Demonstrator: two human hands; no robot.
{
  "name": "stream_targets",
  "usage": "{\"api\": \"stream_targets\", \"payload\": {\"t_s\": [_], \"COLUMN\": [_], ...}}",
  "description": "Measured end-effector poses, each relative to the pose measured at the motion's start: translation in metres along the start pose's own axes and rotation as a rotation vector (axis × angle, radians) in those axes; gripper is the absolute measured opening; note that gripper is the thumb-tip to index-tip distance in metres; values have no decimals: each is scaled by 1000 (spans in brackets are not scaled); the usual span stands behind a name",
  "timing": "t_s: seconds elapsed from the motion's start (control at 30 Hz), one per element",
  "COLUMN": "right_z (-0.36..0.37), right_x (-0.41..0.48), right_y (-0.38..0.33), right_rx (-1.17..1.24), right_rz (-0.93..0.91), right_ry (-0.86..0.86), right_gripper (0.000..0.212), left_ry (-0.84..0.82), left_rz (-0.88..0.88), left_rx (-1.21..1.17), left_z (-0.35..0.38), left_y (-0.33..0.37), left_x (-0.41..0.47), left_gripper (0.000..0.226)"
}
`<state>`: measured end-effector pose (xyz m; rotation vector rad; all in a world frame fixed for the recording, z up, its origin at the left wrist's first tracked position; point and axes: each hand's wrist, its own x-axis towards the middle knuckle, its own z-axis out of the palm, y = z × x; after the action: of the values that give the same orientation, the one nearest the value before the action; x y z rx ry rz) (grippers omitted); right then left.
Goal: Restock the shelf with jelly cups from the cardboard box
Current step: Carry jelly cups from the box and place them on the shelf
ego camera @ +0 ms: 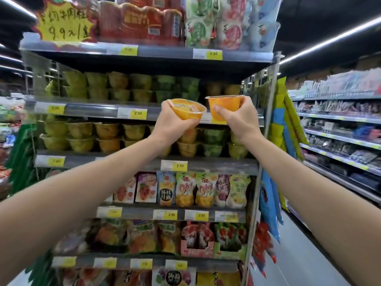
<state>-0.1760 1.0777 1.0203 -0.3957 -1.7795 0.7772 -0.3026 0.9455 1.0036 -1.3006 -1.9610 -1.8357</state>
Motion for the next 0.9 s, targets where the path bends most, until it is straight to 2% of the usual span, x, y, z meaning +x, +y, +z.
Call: {"api": "stream_targets", "payload": {"t_s": [0.37,0.57,0.67,0.7,0.8,0.9], "right_z": [12,14,20,23,32,38], "right_x": [107,155,174,180,193,203], "right_y": [42,62,69,70,74,76], "right_rx": [-15,-42,-10,7,14,16], "right_rz": [-32,-74,-51,-42,-38,-21], "right_ry": [142,139,101,77,5,-42], "right_gripper": [71,69,71,71,72,71], "left_ry": [54,-60,-148,-184,-291,-341], "left_rz": [167,99,60,80,142,127], "left_rx": [114,267,339,365,352,338], "left_z": [55,90,105,110,120,123], "left_y": [1,-14,-20,-22,-21,-22], "left_x": [108,159,177,184,193,198], "left_gripper": [74,65,71,64,22,25]}}
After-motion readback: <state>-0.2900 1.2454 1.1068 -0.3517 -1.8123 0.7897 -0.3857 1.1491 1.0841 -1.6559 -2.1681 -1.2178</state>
